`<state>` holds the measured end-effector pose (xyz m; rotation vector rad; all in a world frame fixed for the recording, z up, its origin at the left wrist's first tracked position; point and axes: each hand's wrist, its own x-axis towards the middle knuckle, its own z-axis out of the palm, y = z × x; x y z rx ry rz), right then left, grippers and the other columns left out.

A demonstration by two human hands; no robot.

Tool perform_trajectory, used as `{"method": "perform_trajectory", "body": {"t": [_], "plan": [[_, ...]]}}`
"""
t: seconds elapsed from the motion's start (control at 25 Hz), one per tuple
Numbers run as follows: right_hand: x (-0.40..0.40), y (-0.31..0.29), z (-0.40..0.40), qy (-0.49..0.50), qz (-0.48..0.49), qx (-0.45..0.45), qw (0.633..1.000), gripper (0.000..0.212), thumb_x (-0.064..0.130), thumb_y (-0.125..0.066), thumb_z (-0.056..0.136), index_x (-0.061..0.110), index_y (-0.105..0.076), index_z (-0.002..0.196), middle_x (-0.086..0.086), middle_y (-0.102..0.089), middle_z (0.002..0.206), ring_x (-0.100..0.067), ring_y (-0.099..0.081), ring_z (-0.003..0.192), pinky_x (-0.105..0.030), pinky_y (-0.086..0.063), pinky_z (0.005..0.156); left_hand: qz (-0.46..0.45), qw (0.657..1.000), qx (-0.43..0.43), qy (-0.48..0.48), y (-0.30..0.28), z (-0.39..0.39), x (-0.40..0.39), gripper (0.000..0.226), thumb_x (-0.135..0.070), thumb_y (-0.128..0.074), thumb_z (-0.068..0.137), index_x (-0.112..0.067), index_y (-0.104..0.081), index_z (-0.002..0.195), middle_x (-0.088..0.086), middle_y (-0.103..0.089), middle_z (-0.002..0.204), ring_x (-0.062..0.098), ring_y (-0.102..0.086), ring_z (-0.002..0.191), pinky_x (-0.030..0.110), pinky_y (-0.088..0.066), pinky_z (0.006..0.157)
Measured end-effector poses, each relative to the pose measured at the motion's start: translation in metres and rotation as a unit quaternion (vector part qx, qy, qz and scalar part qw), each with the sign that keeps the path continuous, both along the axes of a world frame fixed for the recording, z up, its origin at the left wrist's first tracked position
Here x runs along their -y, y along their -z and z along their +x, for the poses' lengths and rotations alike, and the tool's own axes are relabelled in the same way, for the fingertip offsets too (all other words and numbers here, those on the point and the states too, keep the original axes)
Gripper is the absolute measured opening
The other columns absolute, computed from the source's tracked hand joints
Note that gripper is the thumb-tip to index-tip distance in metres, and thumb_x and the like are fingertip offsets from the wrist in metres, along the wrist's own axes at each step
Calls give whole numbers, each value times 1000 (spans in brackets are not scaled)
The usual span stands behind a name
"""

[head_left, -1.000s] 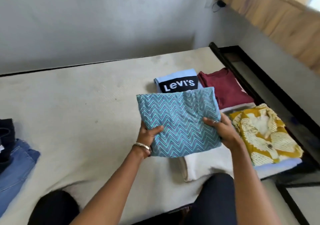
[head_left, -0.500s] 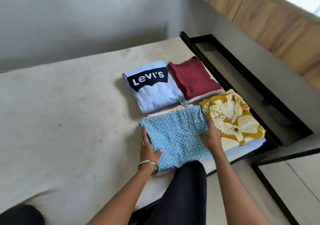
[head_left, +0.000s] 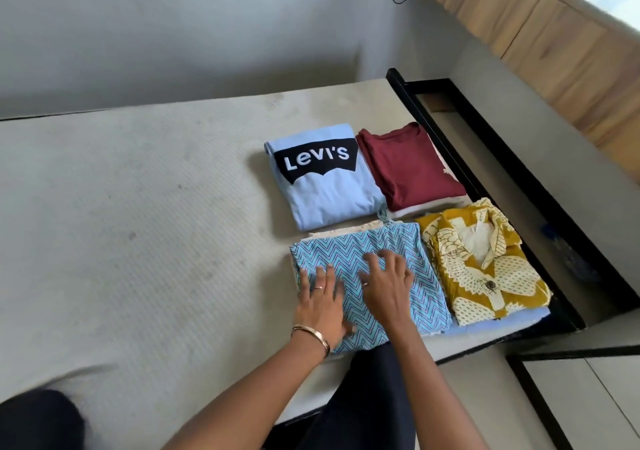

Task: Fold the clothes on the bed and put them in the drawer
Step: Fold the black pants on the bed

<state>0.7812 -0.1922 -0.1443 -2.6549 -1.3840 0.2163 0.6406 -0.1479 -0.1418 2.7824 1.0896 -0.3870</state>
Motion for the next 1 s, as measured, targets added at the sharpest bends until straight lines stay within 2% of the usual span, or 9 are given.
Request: {"method": "perform_trajectory", "body": {"t": [0.08, 0.2, 0.28, 0.36, 0.52, 0.6, 0.76, 0.88, 1.0], "plan": [[-3, 7, -1, 5, -142, -103, 984, 67, 51, -46, 98, 39, -12, 154, -5, -1, 164, -39, -1, 149, -60, -16, 113, -111, 989, -84, -51, 8, -7, -7, 94, -79, -39, 80, -39, 6, 151, 12, 28, 156, 43, 14, 144, 71, 19, 100], [-10, 4, 4, 31, -236, -133, 962, 74, 59, -39, 98, 45, 8, 153, 0, 19, 163, -37, 16, 149, -63, -5, 115, -163, 979, -100, -65, 10, -27, -26, 91, -81, -36, 79, -50, 19, 144, -2, 34, 154, 45, -1, 145, 71, 12, 103], [-27, -13, -8, 79, -239, -120, 960, 70, 46, -48, 99, 36, -8, 155, -8, 4, 165, -42, 1, 149, -65, -9, 114, -184, 980, -62, -34, 0, -43, -45, 89, -69, -44, 85, -42, 11, 150, -7, 18, 160, 39, -22, 142, 65, -8, 110], [-50, -30, -34, 115, -173, -90, 974, 50, 31, -49, 97, 25, -35, 145, -12, -28, 155, -39, -24, 142, -60, -20, 112, -232, 972, 23, -25, -10, -68, -63, 77, -49, -53, 91, -28, -12, 153, 1, -10, 161, 33, -37, 136, 47, -31, 110], [-103, -53, -134, -29, -5, -243, 970, 30, 17, -58, 91, 19, -61, 121, -5, -68, 110, -27, -61, 109, -34, -42, 90, -265, 948, 117, -129, -14, -176, -104, 41, -36, -58, 92, -26, -55, 132, 6, -64, 122, 23, -59, 114, 29, -45, 95], [-131, -61, -193, -110, 16, -317, 942, 30, 3, -57, 86, 15, -67, 112, -3, -72, 89, -21, -66, 84, -28, -47, 77, -243, 927, 180, -222, -17, -246, -123, 33, -33, -61, 91, -25, -62, 123, 5, -70, 110, 21, -63, 105, 26, -46, 91], [-185, -64, -314, -214, 23, -402, 890, 42, -16, -43, 77, 7, -68, 103, -7, -68, 75, -2, -60, 55, -15, -50, 63, -122, 843, 282, -441, -24, -401, -151, 19, -22, -63, 89, -20, -71, 106, 7, -74, 96, 26, -66, 94, 32, -51, 85], [-226, -50, -413, -284, -14, -418, 863, 25, -8, -51, 90, 5, -67, 105, -5, -67, 74, 3, -60, 53, -12, -49, 60, 36, 786, 254, -563, -23, -519, -166, 19, -16, -55, 86, -15, -73, 92, 14, -72, 92, 39, -63, 91, 44, -51, 77], [-262, -39, -488, -350, -17, -405, 845, 19, 10, -59, 95, 13, -65, 113, 3, -66, 78, -3, -63, 66, -20, -51, 72, 106, 756, 169, -624, -25, -596, -180, 24, -14, -62, 85, -14, -69, 108, 15, -66, 106, 40, -54, 104, 46, -47, 80]]}}
